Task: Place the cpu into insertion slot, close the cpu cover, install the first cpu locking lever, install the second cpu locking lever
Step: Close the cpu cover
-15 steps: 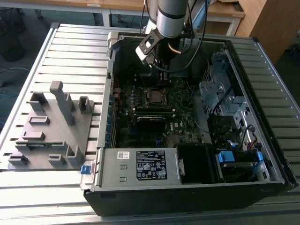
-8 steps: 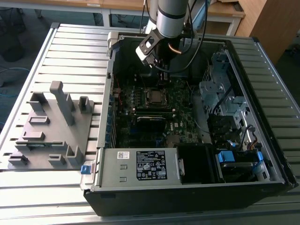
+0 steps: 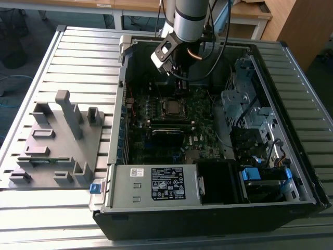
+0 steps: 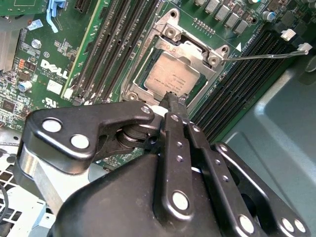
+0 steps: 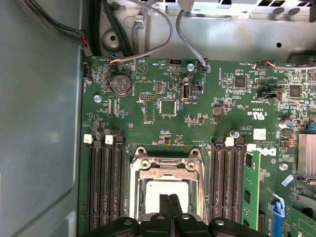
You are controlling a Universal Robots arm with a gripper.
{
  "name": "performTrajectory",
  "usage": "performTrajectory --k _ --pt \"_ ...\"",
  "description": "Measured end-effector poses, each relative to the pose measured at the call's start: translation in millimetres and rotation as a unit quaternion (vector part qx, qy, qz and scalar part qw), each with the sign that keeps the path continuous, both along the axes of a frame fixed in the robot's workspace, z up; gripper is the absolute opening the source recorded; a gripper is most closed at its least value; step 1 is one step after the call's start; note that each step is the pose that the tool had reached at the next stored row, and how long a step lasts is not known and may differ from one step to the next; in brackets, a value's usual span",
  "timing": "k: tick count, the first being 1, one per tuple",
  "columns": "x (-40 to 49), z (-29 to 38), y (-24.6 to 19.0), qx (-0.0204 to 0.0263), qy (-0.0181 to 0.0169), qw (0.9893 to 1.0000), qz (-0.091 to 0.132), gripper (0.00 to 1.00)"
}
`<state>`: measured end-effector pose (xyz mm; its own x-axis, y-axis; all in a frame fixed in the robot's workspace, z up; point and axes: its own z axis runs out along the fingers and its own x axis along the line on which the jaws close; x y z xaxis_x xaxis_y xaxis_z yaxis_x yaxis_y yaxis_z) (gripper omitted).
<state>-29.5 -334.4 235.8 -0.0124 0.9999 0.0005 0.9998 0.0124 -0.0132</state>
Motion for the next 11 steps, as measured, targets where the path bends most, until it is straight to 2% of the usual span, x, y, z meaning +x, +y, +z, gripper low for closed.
performTrajectory --k 11 --pt "0.0 0.0 0.0 0.0 0.0 1.0 0.002 0.1"
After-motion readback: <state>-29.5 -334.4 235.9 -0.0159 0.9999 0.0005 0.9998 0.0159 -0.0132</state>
